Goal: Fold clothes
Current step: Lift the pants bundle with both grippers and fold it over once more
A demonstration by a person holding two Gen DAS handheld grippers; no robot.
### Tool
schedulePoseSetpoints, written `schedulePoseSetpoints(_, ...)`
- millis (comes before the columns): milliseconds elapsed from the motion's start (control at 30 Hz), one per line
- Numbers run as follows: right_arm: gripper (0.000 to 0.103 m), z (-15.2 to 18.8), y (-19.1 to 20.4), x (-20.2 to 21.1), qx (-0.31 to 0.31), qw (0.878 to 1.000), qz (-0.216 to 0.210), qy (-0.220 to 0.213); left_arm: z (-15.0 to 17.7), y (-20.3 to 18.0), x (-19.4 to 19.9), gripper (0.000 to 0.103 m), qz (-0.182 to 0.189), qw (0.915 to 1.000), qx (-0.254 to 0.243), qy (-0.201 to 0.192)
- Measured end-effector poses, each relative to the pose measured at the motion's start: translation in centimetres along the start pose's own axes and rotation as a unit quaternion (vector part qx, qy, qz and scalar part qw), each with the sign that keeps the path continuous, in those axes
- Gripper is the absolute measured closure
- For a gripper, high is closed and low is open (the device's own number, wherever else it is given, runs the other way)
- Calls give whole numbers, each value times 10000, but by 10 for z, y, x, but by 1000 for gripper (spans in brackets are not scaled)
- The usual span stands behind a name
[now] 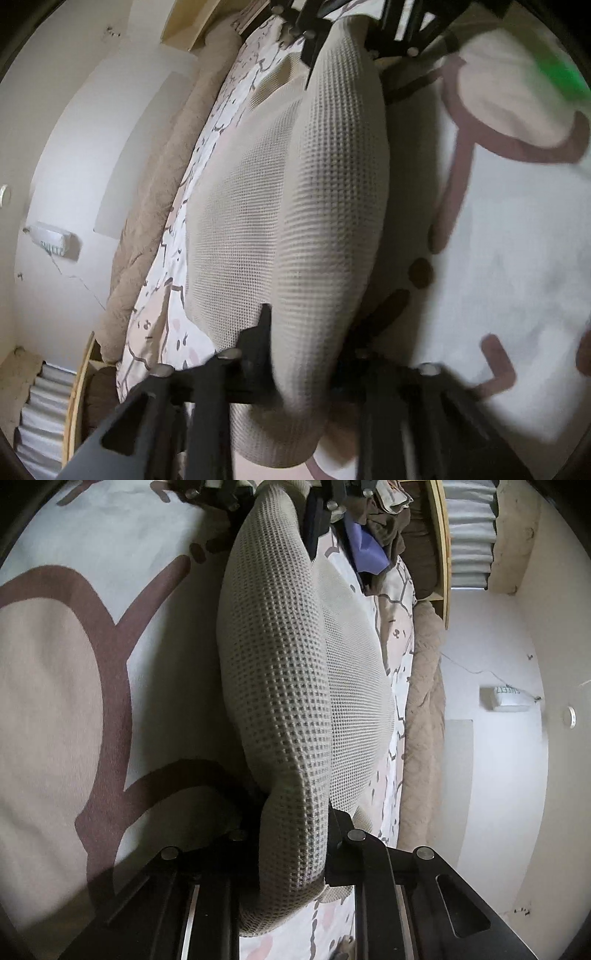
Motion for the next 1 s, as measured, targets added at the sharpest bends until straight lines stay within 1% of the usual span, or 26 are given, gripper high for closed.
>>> schedulePoseSetpoints(100,88,-1,-13,6,-102,9998,-151,-49,-4,18,0,84,222,9978,603,164)
schedulePoseSetpoints(200,88,-2,-46,24,-401,9988,-189,-229,-14,47,9,84,458,9909,1240,245)
schedulePoseSetpoints(267,88,-2,-73,35,-420,9987,-22,-292,-24,68,17,84,589,9846,1629,252)
schedulePoseSetpoints(367,89,2,-118,49,-321,9988,247,-261,-45,106,28,85,695,9753,2090,194)
schedulePoseSetpoints(433,89,10,-147,56,-367,9984,377,-194,-64,131,33,85,718,9685,2381,100)
schedulePoseSetpoints(533,89,30,-188,65,-617,9969,483,11,-105,169,42,85,848,9534,2889,-181)
schedulePoseSetpoints(633,89,62,-229,77,-988,9929,602,290,-153,197,48,85,1013,9378,3288,-465)
schedulePoseSetpoints(733,89,107,-265,94,-1354,9864,707,603,-210,213,45,85,1038,9316,3405,-739)
schedulePoseSetpoints(833,89,161,-296,111,-1522,9782,987,1011,-274,223,36,85,1122,9226,3555,-993)
schedulePoseSetpoints(900,89,194,-313,119,-1665,9714,1156,1238,-311,227,32,85,1119,9189,3613,-1123)
schedulePoseSetpoints(1000,89,252,-337,125,-1828,9593,1436,1601,-375,234,15,85,1043,9160,3675,-1226)
Point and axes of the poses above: each gripper's, at about its wrist camera, not at the fingertips, and x roughly against the way its jaws point, y to its left, z to its underside, the point moved 6 cm from there along -x, roughly the way its jaws point, and after that the axes turned 9 degrees about -z, right-handed, at the moved point
